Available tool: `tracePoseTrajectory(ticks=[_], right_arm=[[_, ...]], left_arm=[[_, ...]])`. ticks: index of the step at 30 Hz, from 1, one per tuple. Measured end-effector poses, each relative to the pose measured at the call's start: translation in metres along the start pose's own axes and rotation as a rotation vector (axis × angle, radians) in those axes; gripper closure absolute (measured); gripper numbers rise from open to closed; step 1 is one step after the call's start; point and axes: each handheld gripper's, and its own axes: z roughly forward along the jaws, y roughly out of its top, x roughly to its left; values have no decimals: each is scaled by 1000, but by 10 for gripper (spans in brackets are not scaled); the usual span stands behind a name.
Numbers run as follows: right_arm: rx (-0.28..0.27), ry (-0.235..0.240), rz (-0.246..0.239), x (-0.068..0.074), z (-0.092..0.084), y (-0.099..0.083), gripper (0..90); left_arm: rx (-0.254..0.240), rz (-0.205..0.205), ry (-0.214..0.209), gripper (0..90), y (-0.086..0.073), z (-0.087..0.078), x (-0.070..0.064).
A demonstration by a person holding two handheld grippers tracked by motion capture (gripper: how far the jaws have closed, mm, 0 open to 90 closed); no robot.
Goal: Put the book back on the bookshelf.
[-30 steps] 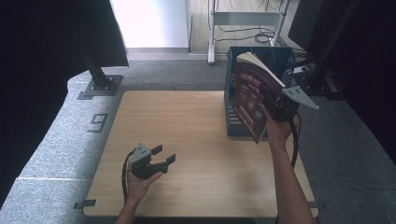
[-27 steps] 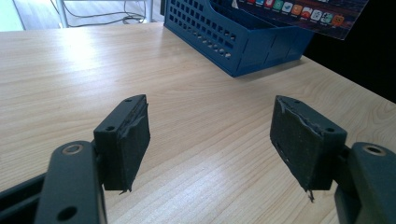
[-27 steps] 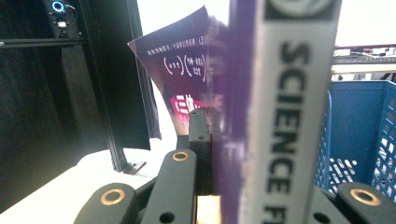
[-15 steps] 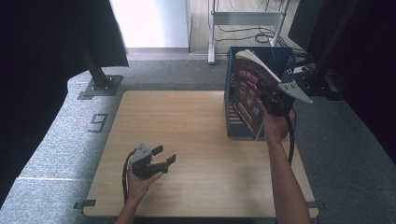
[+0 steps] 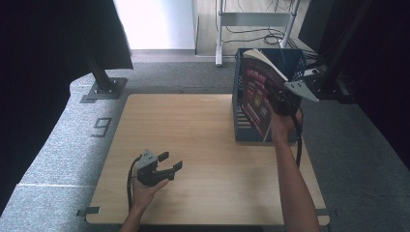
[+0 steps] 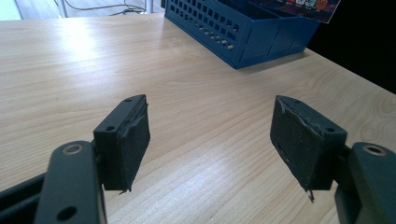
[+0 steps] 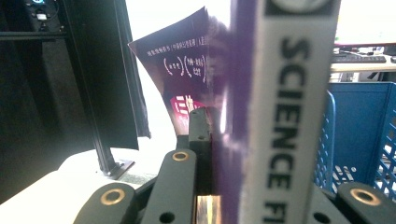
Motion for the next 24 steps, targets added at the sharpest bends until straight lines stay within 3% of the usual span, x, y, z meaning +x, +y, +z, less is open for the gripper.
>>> tracePoseTrajectory(ticks=[24], right_arm=[[15, -55, -5, -6, 38, -4, 818]], left_arm=[[-5, -21, 5, 285, -2, -3, 7]])
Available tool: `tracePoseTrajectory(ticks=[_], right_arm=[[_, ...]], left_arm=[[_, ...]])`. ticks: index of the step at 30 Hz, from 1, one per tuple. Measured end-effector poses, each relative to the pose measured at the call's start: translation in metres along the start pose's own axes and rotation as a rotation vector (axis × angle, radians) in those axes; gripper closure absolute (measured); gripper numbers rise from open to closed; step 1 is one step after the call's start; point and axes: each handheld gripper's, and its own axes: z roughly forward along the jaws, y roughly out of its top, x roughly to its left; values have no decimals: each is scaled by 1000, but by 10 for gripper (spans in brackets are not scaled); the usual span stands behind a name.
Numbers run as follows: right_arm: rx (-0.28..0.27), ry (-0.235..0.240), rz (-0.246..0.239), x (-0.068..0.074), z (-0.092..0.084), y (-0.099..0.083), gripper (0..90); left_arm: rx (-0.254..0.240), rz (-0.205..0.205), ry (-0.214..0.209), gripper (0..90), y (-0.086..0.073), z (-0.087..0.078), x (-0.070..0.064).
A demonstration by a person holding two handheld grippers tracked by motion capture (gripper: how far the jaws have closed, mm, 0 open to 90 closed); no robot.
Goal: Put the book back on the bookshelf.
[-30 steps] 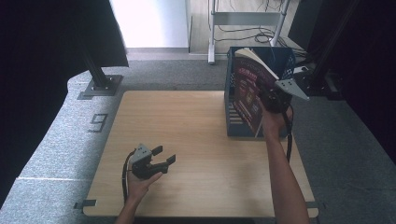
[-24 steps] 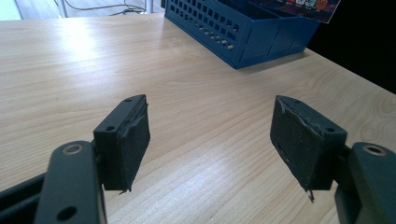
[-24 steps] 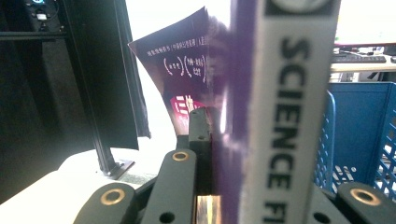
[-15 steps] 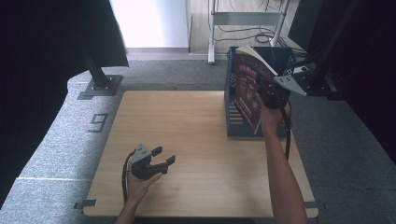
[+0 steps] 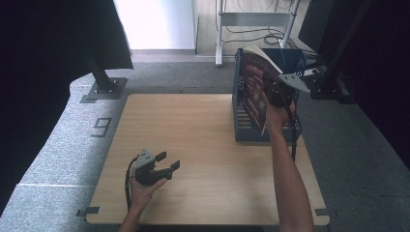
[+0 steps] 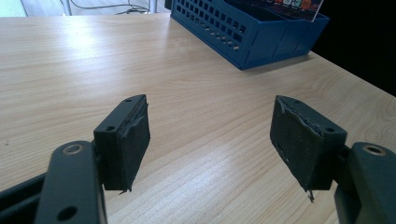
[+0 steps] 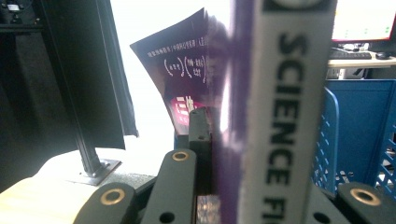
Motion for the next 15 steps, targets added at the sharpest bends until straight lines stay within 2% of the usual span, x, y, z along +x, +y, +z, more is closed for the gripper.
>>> tracePoseTrajectory(ticks=[15], right_arm=[[3, -25, 12, -6, 17, -7, 818]], left_arm=[[-4, -4, 9, 286, -1, -2, 3]])
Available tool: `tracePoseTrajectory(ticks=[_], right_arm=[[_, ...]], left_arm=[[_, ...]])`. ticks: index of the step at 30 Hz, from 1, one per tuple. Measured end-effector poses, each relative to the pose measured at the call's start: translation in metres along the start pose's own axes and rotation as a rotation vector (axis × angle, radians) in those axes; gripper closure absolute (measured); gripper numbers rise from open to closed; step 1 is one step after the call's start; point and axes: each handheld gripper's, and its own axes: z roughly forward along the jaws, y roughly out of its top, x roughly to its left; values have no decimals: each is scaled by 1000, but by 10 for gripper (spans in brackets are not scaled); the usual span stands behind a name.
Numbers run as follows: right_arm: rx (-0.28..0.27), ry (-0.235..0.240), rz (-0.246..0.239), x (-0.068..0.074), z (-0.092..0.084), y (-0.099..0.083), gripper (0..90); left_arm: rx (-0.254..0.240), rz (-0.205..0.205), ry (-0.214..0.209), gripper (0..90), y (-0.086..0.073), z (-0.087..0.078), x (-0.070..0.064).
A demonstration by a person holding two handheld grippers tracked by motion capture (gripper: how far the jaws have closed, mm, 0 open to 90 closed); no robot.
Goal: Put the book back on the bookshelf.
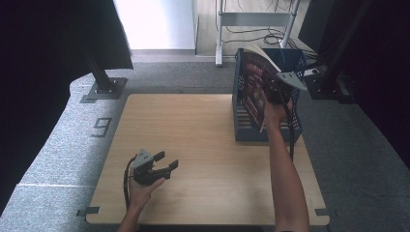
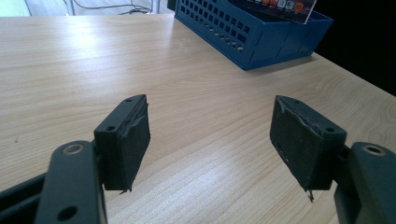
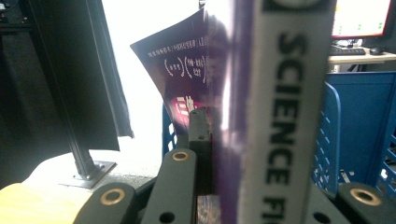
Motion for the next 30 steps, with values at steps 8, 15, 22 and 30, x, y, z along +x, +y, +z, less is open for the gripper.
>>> tracePoseTrajectory(ticks=[8, 15, 22, 30], right_arm=[[-13, -7, 9, -5, 5, -2, 818], [-7, -7, -7, -3, 11, 3, 818], [-5, -9, 0, 0, 20, -1, 818], [-20, -18, 2, -1, 28, -6, 817]], left_arm=[[6, -1, 0, 285, 0, 2, 1], [5, -8, 5, 286, 0, 2, 4], [-3, -16, 9, 287, 0, 0, 7], [-4, -17, 13, 288, 0, -1, 8]])
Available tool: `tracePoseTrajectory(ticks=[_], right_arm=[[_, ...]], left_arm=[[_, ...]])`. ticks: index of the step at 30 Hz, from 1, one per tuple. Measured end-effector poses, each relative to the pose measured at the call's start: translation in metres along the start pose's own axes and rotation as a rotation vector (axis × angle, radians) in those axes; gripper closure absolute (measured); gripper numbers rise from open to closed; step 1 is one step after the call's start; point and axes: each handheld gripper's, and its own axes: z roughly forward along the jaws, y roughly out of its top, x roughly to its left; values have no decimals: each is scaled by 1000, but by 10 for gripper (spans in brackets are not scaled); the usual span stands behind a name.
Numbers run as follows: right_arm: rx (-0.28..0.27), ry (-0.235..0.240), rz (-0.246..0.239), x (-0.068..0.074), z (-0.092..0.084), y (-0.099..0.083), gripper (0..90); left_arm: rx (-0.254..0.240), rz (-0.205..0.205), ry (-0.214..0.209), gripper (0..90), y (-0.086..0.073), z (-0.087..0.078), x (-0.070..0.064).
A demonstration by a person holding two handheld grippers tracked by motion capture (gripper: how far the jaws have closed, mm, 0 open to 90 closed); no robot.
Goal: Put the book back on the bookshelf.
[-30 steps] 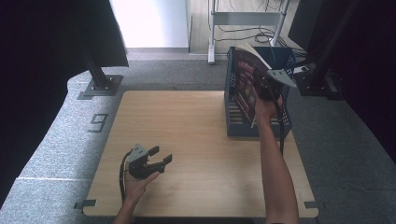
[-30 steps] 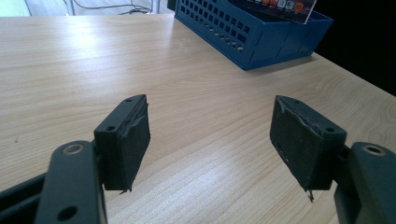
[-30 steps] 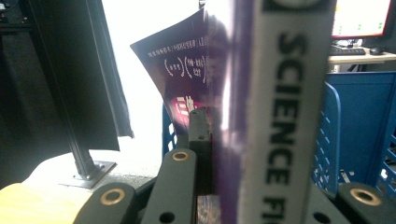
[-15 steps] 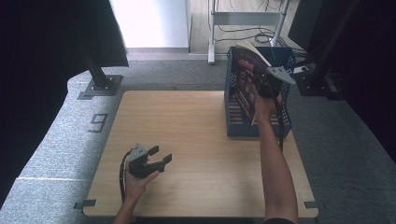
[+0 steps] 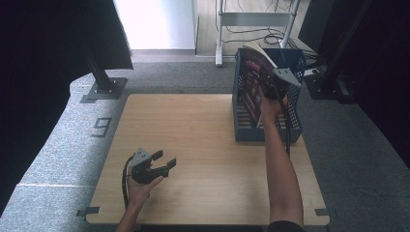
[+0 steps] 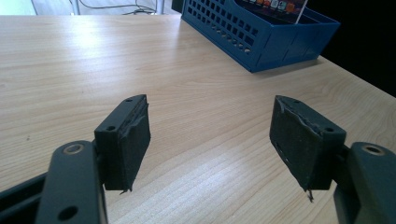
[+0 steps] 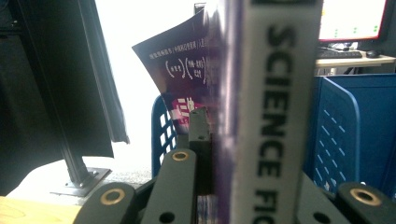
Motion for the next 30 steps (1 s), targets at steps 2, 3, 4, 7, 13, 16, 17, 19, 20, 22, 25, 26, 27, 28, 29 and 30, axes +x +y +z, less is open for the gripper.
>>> tracePoseTrajectory(ticks=[2, 3, 4, 7, 13, 16, 17, 19, 20, 22, 25, 26, 27, 28, 29, 30], right_arm=[[-1, -4, -2, 0, 3, -2, 817], [-2, -6, -4, 0, 4, -3, 818], [0, -8, -5, 1, 6, -4, 818], [13, -14, -9, 2, 10, -10, 817], [32, -4, -23, 7, 17, -24, 817], [51, -3, -36, 9, 21, -31, 817], [59, -2, -40, 10, 22, -34, 817], [63, -3, -42, 12, 22, -38, 817], [66, 0, -43, 13, 22, -40, 817], [75, 9, -51, 14, 22, -42, 817], [88, 24, -72, 18, 19, -47, 816], [90, 27, -75, 18, 18, -48, 816], [83, 28, -77, 19, 16, -49, 815], [85, 30, -80, 19, 14, -50, 815], [86, 37, -83, 19, 13, -50, 814], [87, 43, -90, 20, 11, -51, 812]], left_arm=[[-3, -2, 1, 288, 0, 0, 1], [-4, -1, 2, 288, 0, -1, 1], [-4, -1, 2, 288, 0, -1, 1], [-3, -4, 4, 288, 0, -1, 3], [-2, -7, 5, 288, 0, -1, 4], [-1, -5, 6, 288, -1, -1, 4], [-1, -4, 6, 288, -1, -1, 4], [-2, -4, 6, 288, -1, -1, 4], [-3, -4, 5, 288, -1, -1, 4], [-3, -4, 5, 288, 0, -1, 4], [-4, -2, 4, 288, 0, -1, 3], [-3, -1, 3, 288, 0, -1, 3], [-3, 0, 3, 288, 0, -1, 3], [-4, 1, 3, 288, 0, -1, 2], [-2, 3, 0, 288, 0, -1, 1], [-2, 4, -1, 288, 0, -1, 1]])
